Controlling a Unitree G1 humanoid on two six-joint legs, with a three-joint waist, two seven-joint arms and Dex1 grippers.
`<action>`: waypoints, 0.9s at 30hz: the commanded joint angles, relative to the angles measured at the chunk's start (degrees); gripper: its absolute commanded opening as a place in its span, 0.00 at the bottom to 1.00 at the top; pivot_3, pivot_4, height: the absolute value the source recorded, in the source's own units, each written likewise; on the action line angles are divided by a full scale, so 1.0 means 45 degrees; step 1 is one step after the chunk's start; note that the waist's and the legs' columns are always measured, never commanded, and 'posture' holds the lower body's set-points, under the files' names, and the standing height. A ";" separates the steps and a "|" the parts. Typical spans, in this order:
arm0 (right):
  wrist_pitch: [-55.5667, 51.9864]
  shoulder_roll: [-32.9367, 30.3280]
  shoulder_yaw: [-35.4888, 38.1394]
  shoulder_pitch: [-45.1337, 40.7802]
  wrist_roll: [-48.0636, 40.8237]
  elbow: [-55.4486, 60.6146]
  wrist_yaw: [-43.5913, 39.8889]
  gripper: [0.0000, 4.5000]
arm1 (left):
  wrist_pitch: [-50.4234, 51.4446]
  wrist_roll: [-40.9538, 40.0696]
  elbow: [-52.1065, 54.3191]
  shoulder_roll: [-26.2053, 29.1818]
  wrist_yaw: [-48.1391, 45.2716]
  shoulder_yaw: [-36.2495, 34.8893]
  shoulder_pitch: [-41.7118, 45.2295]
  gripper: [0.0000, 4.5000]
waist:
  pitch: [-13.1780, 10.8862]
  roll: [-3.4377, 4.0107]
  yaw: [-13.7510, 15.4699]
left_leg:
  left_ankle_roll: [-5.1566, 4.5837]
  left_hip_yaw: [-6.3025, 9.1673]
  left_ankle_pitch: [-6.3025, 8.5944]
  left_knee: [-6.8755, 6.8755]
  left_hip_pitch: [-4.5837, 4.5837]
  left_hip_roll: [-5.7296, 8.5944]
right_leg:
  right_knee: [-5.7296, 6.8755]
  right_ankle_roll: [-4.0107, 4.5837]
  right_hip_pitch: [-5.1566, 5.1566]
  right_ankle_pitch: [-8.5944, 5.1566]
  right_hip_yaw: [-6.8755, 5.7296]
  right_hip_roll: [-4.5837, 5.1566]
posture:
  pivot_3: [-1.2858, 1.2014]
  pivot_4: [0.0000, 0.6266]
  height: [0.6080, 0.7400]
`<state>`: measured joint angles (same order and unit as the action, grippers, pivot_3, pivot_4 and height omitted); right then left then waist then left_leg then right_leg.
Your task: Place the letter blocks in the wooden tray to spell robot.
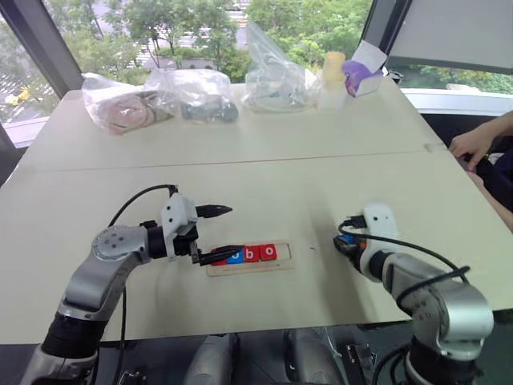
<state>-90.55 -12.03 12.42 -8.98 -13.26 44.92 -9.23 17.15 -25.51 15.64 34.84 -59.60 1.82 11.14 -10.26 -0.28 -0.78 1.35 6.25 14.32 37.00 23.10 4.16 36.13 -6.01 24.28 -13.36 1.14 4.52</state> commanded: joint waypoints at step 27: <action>1.6391 -0.9964 -0.6047 -0.3383 0.0592 -1.1584 -1.3511 0.99 | -0.0413 0.0251 0.0080 -0.0107 0.0415 -0.0149 0.0228 1.00 | -0.0023 0.0003 0.0009 | -0.0020 -0.0038 0.0009 0.0021 0.0017 0.0001 | -0.0024 -0.0052 -0.0008 -0.0010 0.0007 0.0012 | 0.52 0.24 1.00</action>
<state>-20.53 -57.17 -13.60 -23.11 -12.91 -4.11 -67.67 16.15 -24.24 14.40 34.06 -58.02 1.94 11.94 -10.36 -0.27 -0.74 1.27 6.08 14.36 37.10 23.17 4.16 36.03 -6.25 24.24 -13.41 1.19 4.58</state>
